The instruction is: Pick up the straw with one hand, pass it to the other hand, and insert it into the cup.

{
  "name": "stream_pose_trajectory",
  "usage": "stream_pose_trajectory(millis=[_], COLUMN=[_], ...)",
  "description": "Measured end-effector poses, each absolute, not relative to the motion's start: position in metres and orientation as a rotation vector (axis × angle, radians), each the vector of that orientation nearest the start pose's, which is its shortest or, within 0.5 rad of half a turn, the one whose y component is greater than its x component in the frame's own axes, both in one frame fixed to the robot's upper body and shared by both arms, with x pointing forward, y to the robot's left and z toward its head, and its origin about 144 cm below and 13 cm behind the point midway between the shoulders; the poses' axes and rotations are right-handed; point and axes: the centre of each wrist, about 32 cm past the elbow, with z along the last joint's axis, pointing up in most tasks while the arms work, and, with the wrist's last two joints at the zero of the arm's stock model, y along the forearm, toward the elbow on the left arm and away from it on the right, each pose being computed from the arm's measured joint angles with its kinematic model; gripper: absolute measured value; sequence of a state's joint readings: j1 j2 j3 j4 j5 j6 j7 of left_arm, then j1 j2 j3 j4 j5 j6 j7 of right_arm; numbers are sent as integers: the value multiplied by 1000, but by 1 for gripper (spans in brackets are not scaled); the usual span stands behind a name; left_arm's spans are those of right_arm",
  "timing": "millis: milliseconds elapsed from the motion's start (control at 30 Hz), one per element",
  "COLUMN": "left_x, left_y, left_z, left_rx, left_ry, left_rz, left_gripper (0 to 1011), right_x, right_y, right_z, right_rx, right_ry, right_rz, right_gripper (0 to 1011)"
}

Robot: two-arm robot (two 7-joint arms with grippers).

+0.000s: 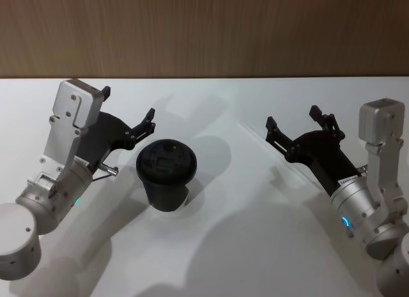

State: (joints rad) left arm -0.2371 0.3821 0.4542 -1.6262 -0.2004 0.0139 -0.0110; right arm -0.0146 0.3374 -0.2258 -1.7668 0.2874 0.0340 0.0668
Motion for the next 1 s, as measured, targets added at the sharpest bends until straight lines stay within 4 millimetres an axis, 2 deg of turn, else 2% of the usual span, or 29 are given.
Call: stream_pose_trajectory(millis=[1000], left_x=[492], left_y=[198], left_z=[1204], left_rx=[61], left_ry=[-268], left_rz=[1124], left_gripper=[1002], right_x=[443], right_y=[-237], right_z=[1189], right_rx=[26], right_ry=[-75], right_rz=[-1229], right_gripper=[1001])
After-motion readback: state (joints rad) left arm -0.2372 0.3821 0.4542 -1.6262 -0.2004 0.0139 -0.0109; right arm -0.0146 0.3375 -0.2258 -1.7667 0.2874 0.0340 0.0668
